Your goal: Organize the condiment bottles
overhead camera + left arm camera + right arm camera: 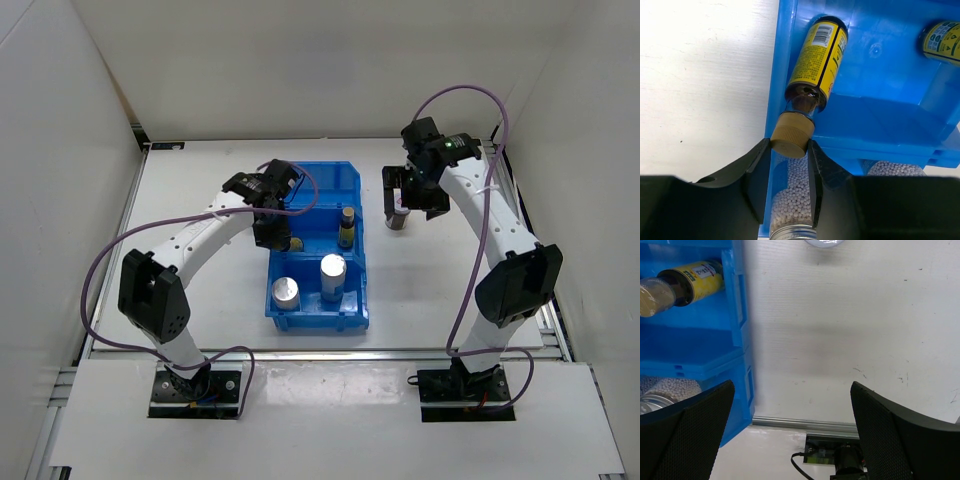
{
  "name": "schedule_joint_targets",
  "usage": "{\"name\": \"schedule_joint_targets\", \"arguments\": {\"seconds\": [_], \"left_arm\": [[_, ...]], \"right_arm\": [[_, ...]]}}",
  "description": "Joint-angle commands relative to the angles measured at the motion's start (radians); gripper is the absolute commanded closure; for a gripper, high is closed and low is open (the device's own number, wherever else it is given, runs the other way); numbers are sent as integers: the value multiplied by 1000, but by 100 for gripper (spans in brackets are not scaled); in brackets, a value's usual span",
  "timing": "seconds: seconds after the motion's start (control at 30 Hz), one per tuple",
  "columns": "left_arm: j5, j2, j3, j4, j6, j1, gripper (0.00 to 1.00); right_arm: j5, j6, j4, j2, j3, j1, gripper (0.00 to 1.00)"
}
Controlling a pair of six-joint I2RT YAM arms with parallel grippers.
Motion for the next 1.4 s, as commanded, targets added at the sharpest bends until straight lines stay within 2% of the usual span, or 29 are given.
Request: {"name": "schedule_joint_targets", "arguments": {"seconds": [0.0, 0.4, 0.67, 0.9, 1.2, 1.37], "left_arm": [[-11, -25, 48, 17, 19, -4, 77], [-11, 50, 210, -16, 56, -4, 81], [-11, 102, 243, -36, 76, -4, 82], [-65, 211, 414, -133, 125, -13, 88], [-143, 283, 488, -173, 154, -31, 88], [-191, 332, 526, -217, 154, -63, 82]], "right_arm": [[2, -7, 9, -47, -12, -1, 0], [2, -7, 9, -56, -22, -1, 0], [11, -16, 9, -56, -22, -10, 0], [11, -16, 9, -56, -22, -19, 0], [2, -16, 9, -56, -31, -28, 0], [2, -26, 9, -65, -40, -28, 0]]}}
